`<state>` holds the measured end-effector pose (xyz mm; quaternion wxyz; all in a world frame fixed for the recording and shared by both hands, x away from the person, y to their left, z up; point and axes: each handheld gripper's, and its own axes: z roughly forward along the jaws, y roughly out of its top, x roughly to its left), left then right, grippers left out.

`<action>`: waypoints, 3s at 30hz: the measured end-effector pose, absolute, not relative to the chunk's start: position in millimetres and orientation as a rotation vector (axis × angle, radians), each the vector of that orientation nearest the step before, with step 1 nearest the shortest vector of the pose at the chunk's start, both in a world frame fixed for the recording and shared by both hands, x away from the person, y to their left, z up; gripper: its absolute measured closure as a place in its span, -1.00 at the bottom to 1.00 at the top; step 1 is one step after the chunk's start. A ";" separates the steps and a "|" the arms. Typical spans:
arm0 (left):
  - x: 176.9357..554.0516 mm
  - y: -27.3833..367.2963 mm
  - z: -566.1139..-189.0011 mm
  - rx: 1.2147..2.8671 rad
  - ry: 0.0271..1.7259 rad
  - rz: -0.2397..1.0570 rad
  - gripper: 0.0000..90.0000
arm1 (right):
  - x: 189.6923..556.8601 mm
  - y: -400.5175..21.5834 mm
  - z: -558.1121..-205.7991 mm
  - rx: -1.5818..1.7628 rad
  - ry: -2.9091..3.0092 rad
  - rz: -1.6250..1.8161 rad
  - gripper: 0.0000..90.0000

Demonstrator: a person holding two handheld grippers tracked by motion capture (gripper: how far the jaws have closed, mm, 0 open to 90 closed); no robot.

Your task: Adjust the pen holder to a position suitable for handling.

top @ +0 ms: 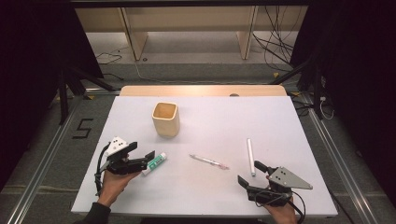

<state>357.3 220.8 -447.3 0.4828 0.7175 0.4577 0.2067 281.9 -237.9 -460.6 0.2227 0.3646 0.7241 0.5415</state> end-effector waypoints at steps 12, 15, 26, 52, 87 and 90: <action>394.0 230.8 -449.3 1.721 1.228 0.535 -0.46 | 281.9 -237.1 -460.9 0.999 2.002 1.494 -0.55; 398.4 232.1 -449.5 1.725 1.252 0.547 -0.38 | 282.1 -237.2 -461.0 1.000 2.002 1.495 -0.55; 429.2 237.8 -453.1 1.709 1.338 0.549 0.26 | 281.9 -236.5 -461.1 0.996 2.006 1.499 -0.55; 491.9 227.4 -464.5 1.717 1.403 0.481 0.97 | 282.2 -235.0 -462.3 0.976 2.026 1.497 -0.55; 505.1 210.8 -468.1 1.776 1.359 0.443 0.98 | 282.6 -233.2 -463.6 0.968 2.044 1.492 -0.54; 505.3 207.2 -468.3 1.783 1.344 0.433 0.98 | 282.6 -232.7 -463.8 0.969 2.045 1.492 -0.54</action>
